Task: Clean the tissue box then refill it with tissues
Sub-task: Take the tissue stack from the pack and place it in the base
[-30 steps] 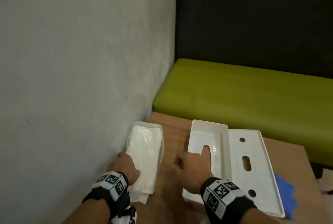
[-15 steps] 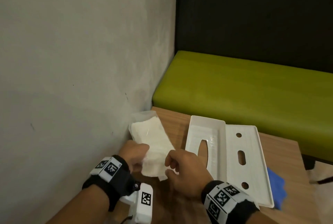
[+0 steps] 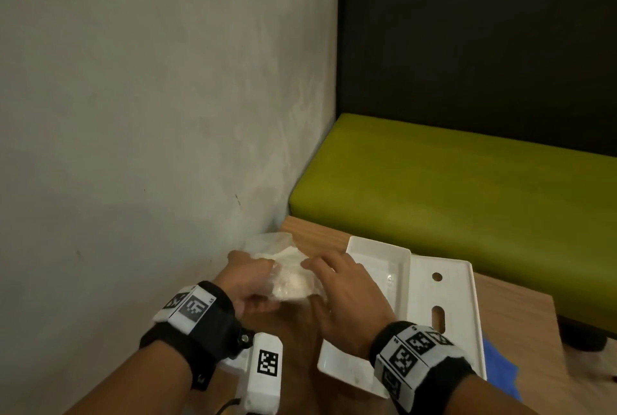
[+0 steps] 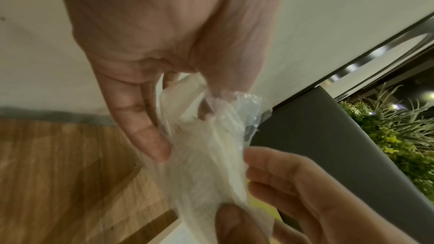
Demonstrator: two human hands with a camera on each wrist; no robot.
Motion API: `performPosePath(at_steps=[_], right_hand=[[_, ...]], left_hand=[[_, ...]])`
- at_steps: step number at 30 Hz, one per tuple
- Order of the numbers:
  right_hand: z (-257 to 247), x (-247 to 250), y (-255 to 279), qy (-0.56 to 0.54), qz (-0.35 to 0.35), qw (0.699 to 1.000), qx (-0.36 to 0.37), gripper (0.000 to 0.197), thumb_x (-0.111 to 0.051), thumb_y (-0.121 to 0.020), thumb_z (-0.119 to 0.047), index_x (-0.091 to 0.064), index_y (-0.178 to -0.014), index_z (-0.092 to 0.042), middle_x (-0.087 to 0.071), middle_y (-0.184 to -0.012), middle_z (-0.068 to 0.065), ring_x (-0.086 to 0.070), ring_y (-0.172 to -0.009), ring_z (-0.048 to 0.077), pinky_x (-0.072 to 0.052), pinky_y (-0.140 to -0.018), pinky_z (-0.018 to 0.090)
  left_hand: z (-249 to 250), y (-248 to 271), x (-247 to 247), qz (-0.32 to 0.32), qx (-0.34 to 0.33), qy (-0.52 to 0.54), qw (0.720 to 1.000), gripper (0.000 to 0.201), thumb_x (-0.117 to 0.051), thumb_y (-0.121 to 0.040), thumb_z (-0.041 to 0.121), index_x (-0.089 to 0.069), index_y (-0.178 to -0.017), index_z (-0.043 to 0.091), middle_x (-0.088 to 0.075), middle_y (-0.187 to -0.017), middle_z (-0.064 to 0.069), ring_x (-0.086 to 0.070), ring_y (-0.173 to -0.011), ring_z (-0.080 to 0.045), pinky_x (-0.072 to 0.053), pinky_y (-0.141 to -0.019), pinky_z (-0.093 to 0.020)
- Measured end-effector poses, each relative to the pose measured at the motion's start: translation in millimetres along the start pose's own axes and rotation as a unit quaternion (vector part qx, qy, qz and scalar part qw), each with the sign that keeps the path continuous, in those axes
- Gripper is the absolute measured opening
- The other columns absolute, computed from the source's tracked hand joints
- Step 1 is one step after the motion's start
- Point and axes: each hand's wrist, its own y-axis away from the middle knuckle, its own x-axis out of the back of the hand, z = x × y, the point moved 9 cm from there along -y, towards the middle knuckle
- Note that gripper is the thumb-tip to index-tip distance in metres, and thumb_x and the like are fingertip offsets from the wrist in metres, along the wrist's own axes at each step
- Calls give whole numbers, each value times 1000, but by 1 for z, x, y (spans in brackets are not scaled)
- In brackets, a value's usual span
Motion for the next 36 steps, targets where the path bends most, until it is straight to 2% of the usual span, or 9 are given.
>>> performPosePath(at_steps=[5,11,14,20,24,29,32,34,36], right_hand=[[-2,13,-6,12,63,998,7,32,-57,-85,-32,-41,-113,-33,-50,-119,-8,-54,-100,19,-54,-73,50],[-8,21,-6,69,81,994,29,35,-65,-79,-37,-57,-110,-24,-64,-111,-3,-61,-93,21,-54,-74,35],[-13,20,-4,65,84,994,33,30,-61,-81,-39,-55,-108,-26,-63,-107,-5,-60,-91,18,-54,-72,34],[2,6,-7,-40,41,998,-12,45,-54,-85,-41,-44,-128,-35,-53,-133,-10,-47,-118,16,-46,-95,40],[6,6,-6,-47,55,997,-22,28,-52,-88,-31,-52,-116,-34,-63,-117,-9,-48,-107,20,-44,-86,40],[19,12,0,-61,96,991,-68,26,-45,-93,-26,-53,-117,-30,-66,-102,-4,-49,-101,23,-40,-86,42],[22,13,3,-102,102,987,-74,25,-40,-95,-29,-51,-117,-28,-66,-96,0,-52,-94,24,-43,-84,43],[20,15,4,-138,96,983,-72,21,-39,-97,-29,-51,-114,-25,-65,-92,1,-56,-87,24,-47,-81,44],[16,15,5,-170,85,979,-70,17,-39,-98,-28,-51,-109,-23,-65,-93,0,-59,-86,24,-49,-79,44]], left_hand=[[8,-6,-5,-32,1,40,999,83,-56,-92,1,-13,-153,38,-55,-105,-14,-66,-99,-42,-56,-86,-60],[4,-20,-13,-81,19,22,996,28,-51,-96,8,-56,-123,4,-68,-113,-24,-69,-100,-40,-56,-90,-56],[5,-18,-15,-94,15,34,995,25,-53,-97,11,-60,-118,1,-70,-111,-24,-70,-99,-39,-60,-81,-51],[-2,-11,-20,-127,28,53,990,23,-55,-96,10,-66,-114,0,-75,-98,-18,-72,-79,-26,-60,-50,-28],[-7,-5,-21,-139,29,39,989,28,-55,-93,30,-67,-98,5,-66,-77,-10,-58,-60,-17,-57,-54,-30],[-2,-11,2,-57,-57,-94,992,40,-53,-66,29,-63,-101,12,-60,-98,-14,-58,-72,-24,-43,-62,-31],[11,-5,-4,-47,-211,-377,901,91,-62,-52,27,-38,-138,45,-35,-140,-7,-42,-124,-30,-41,-102,-47],[12,4,-17,-51,-287,-496,818,121,-74,-58,43,1,-153,41,-14,-153,6,-24,-141,-25,-22,-116,-54],[10,7,-25,-62,-314,-502,803,135,-78,-57,58,12,-154,33,-10,-161,10,-20,-147,-20,-15,-118,-56]])
